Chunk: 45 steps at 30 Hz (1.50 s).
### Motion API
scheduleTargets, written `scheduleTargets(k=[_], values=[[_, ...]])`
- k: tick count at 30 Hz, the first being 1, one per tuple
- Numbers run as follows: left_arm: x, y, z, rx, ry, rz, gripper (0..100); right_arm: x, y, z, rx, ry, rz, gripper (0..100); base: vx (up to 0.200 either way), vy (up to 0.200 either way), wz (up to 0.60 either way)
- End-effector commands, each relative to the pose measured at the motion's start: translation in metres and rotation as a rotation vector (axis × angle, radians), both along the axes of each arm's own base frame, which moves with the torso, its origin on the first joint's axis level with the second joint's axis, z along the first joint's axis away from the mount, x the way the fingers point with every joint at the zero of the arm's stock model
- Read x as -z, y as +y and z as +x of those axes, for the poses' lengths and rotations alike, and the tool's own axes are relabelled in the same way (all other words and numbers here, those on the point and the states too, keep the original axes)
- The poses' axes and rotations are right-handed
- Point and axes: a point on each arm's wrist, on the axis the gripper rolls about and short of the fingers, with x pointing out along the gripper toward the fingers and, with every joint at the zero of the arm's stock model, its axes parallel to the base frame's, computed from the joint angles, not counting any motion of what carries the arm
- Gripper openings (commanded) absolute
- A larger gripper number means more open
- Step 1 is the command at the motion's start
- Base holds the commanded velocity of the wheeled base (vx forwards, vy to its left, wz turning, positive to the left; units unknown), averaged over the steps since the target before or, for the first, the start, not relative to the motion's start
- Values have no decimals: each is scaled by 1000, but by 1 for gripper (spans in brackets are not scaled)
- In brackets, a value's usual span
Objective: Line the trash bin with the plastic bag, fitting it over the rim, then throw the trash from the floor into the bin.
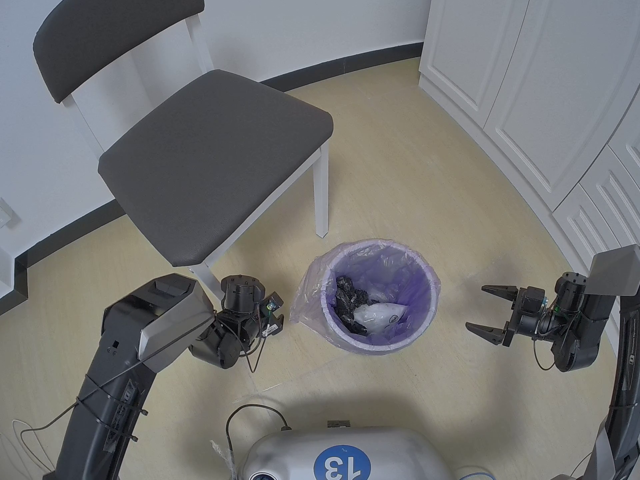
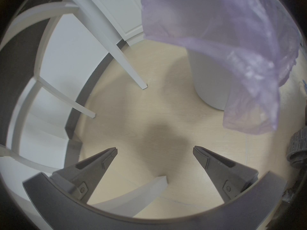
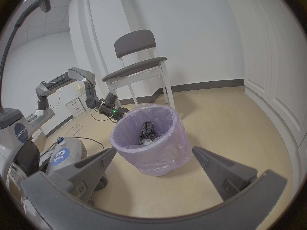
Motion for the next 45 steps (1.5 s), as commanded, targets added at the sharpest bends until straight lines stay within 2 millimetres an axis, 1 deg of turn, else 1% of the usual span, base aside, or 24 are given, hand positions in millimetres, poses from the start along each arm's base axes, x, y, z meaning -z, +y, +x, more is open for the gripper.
scheduleTargets(k=[1, 5, 10, 15, 19, 25, 27, 30, 31, 33, 37, 40, 45], values=[[-22, 0, -17, -26, -41, 33, 100, -2, 0, 0, -2, -15, -2, 100, 0, 0, 0], [-30, 3, -26, -27, -59, 27, 100, -2, 0, -1, -2, -13, -2, 100, 0, 0, 0], [-50, 1, -45, 7, -87, 3, 100, -3, 0, -1, -2, -15, -2, 100, 0, 0, 0], [-57, -2, -57, 31, -87, -4, 100, -3, 0, -1, -2, -17, -2, 100, 0, 0, 0], [-62, -14, -64, 70, -116, -28, 100, -5, -1, -1, 2, -23, -3, 100, 0, 0, 0], [-75, -33, -77, 151, -126, -74, 100, -5, -1, -1, 2, -23, -3, 100, 0, 0, 0], [-78, -37, -79, 181, -131, -88, 100, -6, -2, -1, 3, -24, -4, 100, 0, 0, 0], [-84, -37, -80, 210, -138, -103, 100, -7, -2, 0, 5, -29, -4, 100, 0, 0, 0], [-90, -38, -83, 219, -139, -109, 100, -7, -2, 0, 5, -29, -4, 100, 0, 0, 0], [-91, -38, -84, 219, -136, -108, 100, -6, -2, 0, 3, -27, -4, 100, 0, 0, 0], [-86, -37, -82, 214, -128, -105, 100, -6, -2, -1, -9, -26, -1, 100, 0, 0, 0], [-72, -39, -73, 205, -119, -108, 100, -7, -2, -2, -16, -28, 1, 100, 0, 0, 0], [-57, -46, -63, 200, -107, -133, 100, -7, -3, 0, -14, -28, 2, 100, 0, 0, 0]])
